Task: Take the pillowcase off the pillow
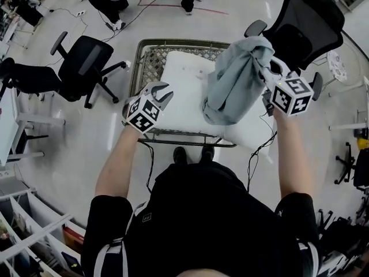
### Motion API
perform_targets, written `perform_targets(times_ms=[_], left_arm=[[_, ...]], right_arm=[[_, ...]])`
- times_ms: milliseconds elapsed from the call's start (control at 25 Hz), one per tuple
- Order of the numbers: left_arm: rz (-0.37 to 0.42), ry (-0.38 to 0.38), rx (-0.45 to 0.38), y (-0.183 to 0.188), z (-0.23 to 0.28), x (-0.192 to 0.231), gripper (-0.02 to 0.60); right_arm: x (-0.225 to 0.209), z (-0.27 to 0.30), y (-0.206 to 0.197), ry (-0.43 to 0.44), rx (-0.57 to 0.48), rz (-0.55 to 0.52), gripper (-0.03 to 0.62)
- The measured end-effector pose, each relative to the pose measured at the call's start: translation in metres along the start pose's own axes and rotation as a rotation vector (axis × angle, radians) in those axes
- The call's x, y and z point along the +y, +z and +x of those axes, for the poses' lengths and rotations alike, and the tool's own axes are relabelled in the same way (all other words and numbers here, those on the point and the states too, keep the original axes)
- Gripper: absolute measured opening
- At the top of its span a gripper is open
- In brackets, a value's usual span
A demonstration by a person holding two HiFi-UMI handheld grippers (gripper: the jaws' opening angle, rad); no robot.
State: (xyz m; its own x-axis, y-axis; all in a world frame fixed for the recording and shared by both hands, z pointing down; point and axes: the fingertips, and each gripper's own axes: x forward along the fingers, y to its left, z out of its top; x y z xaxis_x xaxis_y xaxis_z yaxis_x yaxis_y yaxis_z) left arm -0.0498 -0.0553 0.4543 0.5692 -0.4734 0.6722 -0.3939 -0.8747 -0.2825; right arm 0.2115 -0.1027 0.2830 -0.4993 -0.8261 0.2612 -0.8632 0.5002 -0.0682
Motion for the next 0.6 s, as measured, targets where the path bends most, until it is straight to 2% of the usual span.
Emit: perform_targets(times_ms=[120,280,320,360,520,600], left_arm=[[-0.069,0.002,0.040,-0.005,0.026,-0.001,0.103],[-0.138,0.003,0.113,-0.021,0.055,-0.003,0.105],[-0.158,0.009,0.134,-0.027,0.062,-0.004,0.119],[-0.176,0.018,0.153,-0.033,0.068,-0.004,0.158],[-0.236,0.056,0.225,-0.058,0.091,-0.006,0.223],[-0.271,0.071,0.253,-0.069,0.100,-0.005,0.233]], right_arm=[[-0.018,0.000,-0.076,0.021,0.142,0.051,0.087],[-0.042,-0.013,-0.147,0.044,0.294,0.041,0.223],[-0.053,-0.020,-0.164,0.031,0.325,0.044,0.243],[-0.066,-0.027,-0.182,0.013,0.356,0.058,0.250],[-0.111,-0.056,-0.273,-0.046,0.498,0.199,0.315],[-0.125,-0.070,-0.320,-0.060,0.572,0.273,0.388]])
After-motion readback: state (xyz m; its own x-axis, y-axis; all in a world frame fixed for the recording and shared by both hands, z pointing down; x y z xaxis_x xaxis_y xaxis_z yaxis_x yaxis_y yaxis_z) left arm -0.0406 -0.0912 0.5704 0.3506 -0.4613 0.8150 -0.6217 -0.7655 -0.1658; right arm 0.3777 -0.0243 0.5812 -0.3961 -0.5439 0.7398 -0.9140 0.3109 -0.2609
